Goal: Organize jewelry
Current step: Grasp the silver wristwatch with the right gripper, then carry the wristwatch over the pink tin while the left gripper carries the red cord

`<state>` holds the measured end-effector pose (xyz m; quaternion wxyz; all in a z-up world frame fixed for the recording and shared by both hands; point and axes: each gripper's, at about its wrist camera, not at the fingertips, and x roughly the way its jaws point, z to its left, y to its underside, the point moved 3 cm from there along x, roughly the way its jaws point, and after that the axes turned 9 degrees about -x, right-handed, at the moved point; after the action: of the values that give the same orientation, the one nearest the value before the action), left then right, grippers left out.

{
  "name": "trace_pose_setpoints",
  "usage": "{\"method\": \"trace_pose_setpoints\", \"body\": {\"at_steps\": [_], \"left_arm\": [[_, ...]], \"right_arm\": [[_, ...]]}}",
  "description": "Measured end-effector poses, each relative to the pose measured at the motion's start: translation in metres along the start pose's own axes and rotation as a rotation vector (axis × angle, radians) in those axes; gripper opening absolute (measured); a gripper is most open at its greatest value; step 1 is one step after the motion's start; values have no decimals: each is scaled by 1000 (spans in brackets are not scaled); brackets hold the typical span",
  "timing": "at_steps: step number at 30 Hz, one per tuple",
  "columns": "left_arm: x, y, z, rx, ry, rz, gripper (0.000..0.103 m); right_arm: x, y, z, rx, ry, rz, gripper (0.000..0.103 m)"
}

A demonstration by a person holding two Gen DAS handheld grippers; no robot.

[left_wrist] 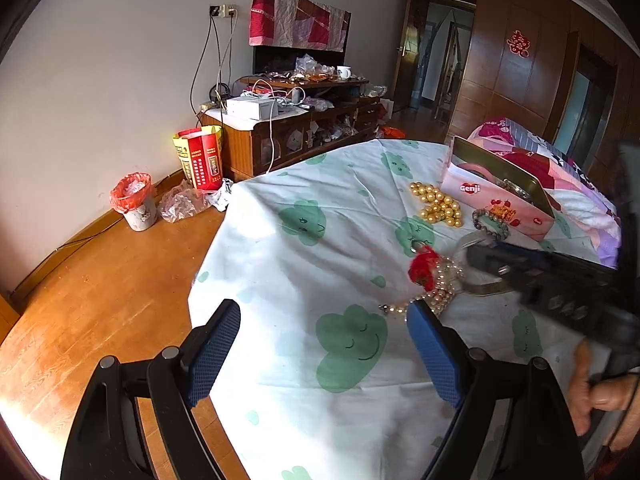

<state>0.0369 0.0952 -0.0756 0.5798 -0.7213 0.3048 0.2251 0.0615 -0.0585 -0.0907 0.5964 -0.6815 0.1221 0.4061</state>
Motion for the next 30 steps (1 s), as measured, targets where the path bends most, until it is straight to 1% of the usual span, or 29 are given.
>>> {"method": "trace_pose_setpoints", "body": {"at_steps": [2, 6, 7, 10, 12, 13, 14, 15, 16, 19, 20, 21, 22, 23, 24, 26, 27, 30], "left_arm": [[3, 0, -4, 7, 5, 4, 85], [7, 2, -13, 17, 36, 22, 85], [8, 1, -17, 25, 48, 22, 85], [16, -7, -29, 66, 66, 12, 85], [28, -16, -37, 98, 60, 12, 85], [33, -19, -39, 112, 54, 16, 85], [41, -23, -43, 132, 53, 28, 81], [49, -25, -47, 154, 63, 46, 75], [54, -26, -50, 166, 71, 61, 72], [78, -20, -54, 194, 80, 152, 59], [80, -17, -58, 227, 71, 129, 55], [82, -13, -61, 256, 69, 134, 41], [82, -11, -63, 270, 88, 142, 33], [81, -10, -64, 269, 115, 155, 6], [82, -9, -65, 266, 141, 167, 4], [77, -7, -63, 271, 152, 146, 4], [73, -8, -62, 264, 166, 129, 4], [49, -15, -58, 200, 242, 57, 4]], "right_arm": [[-20, 4, -14, 76, 9, -39, 38], [-49, 10, -37, 192, -4, -95, 38], [-54, 12, -42, 199, 14, -99, 38], [-64, 20, -55, 222, 120, -92, 38], [-70, 25, -66, 252, 151, -94, 38], [-72, 28, -68, 263, 151, -96, 38], [-73, 30, -71, 273, 147, -96, 38], [-74, 30, -71, 279, 143, -96, 38], [-74, 31, -72, 280, 142, -96, 38], [-76, 33, -73, 281, 134, -91, 38], [-76, 34, -73, 284, 132, -90, 38], [-77, 35, -74, 289, 129, -88, 38], [-76, 37, -74, 294, 125, -85, 38], [-75, 38, -75, 299, 120, -83, 38], [-74, 40, -76, 303, 118, -83, 38], [-74, 42, -77, 313, 122, -80, 38], [-74, 43, -78, 321, 122, -79, 38], [-77, 44, -81, 334, 124, -88, 38]]}}
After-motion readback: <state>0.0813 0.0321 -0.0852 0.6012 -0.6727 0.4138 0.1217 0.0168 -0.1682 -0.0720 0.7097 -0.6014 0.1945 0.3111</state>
